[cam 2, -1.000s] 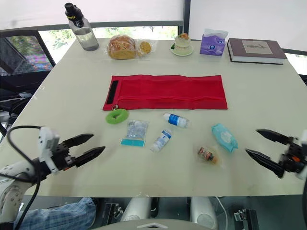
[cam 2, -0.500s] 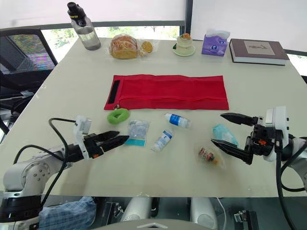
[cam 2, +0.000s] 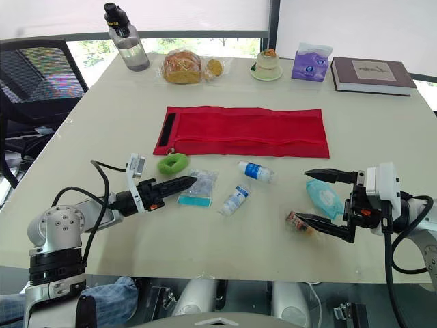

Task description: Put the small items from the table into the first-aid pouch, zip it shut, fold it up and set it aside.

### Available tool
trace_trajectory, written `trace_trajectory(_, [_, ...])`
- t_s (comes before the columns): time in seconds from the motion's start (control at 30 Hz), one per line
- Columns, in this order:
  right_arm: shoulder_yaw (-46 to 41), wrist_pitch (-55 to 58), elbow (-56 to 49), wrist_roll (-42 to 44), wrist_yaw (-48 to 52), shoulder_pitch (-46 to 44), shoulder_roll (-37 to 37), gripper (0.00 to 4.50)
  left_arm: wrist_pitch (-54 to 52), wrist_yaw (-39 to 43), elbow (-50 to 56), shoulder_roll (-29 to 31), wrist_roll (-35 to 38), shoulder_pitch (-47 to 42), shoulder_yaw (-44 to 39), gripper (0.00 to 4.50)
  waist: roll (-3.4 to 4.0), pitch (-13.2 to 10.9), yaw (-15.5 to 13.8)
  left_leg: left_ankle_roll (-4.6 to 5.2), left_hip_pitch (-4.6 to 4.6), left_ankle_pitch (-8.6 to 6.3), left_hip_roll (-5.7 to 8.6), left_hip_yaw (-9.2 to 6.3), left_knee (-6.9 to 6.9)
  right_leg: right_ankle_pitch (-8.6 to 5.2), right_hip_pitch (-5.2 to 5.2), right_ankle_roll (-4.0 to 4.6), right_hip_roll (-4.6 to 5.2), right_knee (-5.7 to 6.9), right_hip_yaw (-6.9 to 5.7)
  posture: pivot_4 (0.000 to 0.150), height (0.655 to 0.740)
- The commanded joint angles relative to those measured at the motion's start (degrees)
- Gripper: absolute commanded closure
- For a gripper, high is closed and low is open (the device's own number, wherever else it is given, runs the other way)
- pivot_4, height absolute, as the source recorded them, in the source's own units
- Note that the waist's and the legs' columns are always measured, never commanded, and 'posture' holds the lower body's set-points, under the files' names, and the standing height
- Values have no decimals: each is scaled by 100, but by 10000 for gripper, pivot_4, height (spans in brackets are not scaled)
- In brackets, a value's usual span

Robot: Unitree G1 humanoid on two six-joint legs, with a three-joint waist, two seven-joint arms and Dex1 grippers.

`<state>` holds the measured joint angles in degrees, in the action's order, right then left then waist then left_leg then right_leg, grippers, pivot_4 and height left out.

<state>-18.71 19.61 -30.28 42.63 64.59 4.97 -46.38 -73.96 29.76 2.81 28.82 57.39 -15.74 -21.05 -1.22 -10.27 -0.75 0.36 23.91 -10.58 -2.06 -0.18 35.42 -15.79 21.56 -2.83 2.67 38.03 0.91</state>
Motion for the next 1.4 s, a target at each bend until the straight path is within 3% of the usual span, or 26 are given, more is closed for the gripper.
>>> trace_trajectory(0.03, [-20, -133, -58, -11, -18, -69, 31, 0, -82, -54, -61, -123, 52, -50, 75, 20550, 0, 0, -3, 0, 0, 0, 0, -1, 0, 0, 0, 0, 0, 0, 0, 1500, 7400])
trace_trajectory(0.2, [49, -70, -116, -23, -115, -169, 42, 0, -69, -107, -109, -226, 117, -118, 3, 42942, -1, -1, 3, 0, 5, 0, 0, -4, 0, 1, 3, 0, 0, 0, -2, 1500, 7400])
trace_trajectory(0.23, [61, -63, -114, -21, -126, -190, 40, 0, -65, -120, -112, -239, 123, -123, 1, 44811, -1, -1, 3, 0, 3, 0, 0, -4, 0, 0, 2, 2, 0, 1, -2, 1500, 7400])
trace_trajectory(0.6, [289, 43, -80, 10, -234, -511, 30, 0, -152, -486, 161, -411, 464, -150, -380, 44811, -2, -2, 7, -1, 5, 0, -1, -6, 0, 2, 4, 7, 0, 0, -1, 1500, 7400])
trace_trajectory(0.83, [311, 35, -85, 9, -255, -514, 43, 0, -454, -946, 948, -270, 997, 150, -584, 44811, -4, -3, 14, -1, 6, 0, -2, -7, -1, 6, 6, 0, 0, -1, 3, 1500, 7400])
trace_trajectory(0.93, [345, 43, -106, 4, -295, -528, 70, 0, -612, -1516, 1146, -290, 1132, 177, -698, 38552, -4, -2, 7, -1, 6, 0, -2, -10, -1, 2, 7, 7, -1, 0, 0, 1500, 7400])
trace_trajectory(1.0, [377, 44, -115, -2, -312, -530, 89, 0, -771, -1921, 1245, -361, 1275, 156, -706, 31416, -4, -2, 7, -1, 6, 0, -3, -13, -1, -2, 6, 16, 0, 0, 1, 1500, 7400])
trace_trajectory(1.2, [413, 41, -143, 5, -345, -516, 118, 0, -1217, -2984, 1336, -556, 1281, -120, -538, 6673, -7, -2, 0, -1, 7, 0, 1, -11, 1, 8, 5, -1, 1, 0, 2, 1500, 7400])
trace_trajectory(1.23, [407, 41, -144, 8, -349, -514, 116, 0, -1276, -3098, 1336, -585, 1278, -165, -521, 811, -6, -2, 1, -1, 6, 0, 1, -12, 1, 8, 5, -1, 0, 1, 1, 1500, 7400])
trace_trajectory(1.4, [387, 29, -146, 4, -351, -483, 107, 0, -1376, -3476, 1237, -745, 1134, -367, -357, 811, -6, -2, -1, -1, 3, 1, 2, -9, 1, 8, 3, -1, -3, 3, 1, 1500, 7400])
